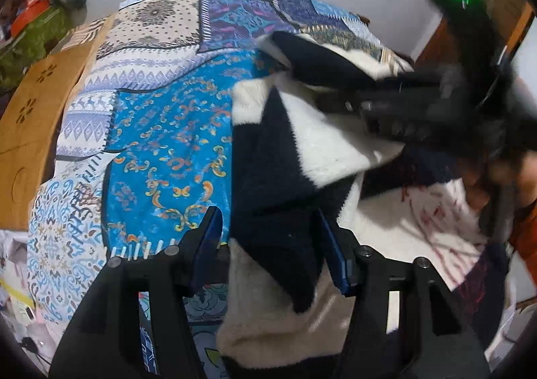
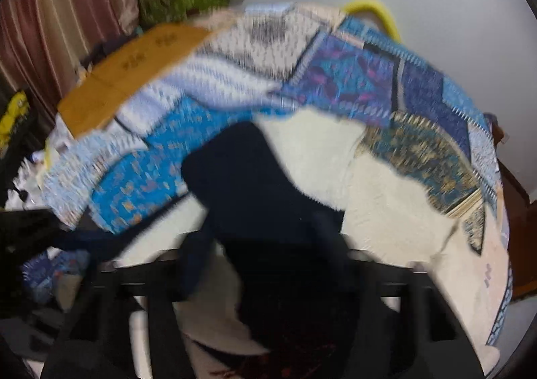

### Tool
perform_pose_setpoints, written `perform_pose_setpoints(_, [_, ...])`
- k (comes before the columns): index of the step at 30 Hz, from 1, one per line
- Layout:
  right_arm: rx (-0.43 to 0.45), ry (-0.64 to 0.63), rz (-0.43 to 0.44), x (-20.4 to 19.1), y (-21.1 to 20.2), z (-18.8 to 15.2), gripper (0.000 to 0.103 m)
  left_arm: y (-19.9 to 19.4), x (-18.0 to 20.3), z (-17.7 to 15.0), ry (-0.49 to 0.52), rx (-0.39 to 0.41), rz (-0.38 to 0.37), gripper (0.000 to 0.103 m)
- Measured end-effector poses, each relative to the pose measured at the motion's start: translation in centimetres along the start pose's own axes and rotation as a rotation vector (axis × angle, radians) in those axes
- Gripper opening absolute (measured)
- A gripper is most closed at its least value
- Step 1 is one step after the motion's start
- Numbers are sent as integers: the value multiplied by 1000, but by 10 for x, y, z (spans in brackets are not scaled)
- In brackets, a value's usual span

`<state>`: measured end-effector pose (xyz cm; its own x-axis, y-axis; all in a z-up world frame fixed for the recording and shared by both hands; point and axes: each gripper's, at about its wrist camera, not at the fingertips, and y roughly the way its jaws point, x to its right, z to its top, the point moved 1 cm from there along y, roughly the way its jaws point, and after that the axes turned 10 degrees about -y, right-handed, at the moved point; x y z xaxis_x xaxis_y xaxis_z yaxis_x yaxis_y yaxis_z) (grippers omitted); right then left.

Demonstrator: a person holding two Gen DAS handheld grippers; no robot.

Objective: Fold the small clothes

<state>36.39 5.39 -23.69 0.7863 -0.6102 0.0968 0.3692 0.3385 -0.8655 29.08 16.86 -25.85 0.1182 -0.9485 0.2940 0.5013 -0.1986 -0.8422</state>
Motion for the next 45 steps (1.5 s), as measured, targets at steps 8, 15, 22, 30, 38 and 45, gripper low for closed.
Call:
perform_pose_setpoints(8, [121,95,-12,20,-49,-28,11,-54,-36,25,-85,132,46,57])
perform_pose_setpoints(15, [145,142,-12,33,-97,-75,12,-14,-12,17,-29,20,82,57])
perform_pose_setpoints(22, [65,204,-10,53,-118,-134,16,17,34,-12,125,-25,174,58])
perform_pose_setpoints(30, [155,239,-49,72,-153,-136,45,18,26,-10,85,-51,163,62])
perform_pose_setpoints(38, [124,241,-58,90,-98,-91,46,38,9,22,-20,-119,98,62])
perform_pose_setpoints(45, [29,249,7,92,-55,-79,8,55,-2,40,-111,-119,19,12])
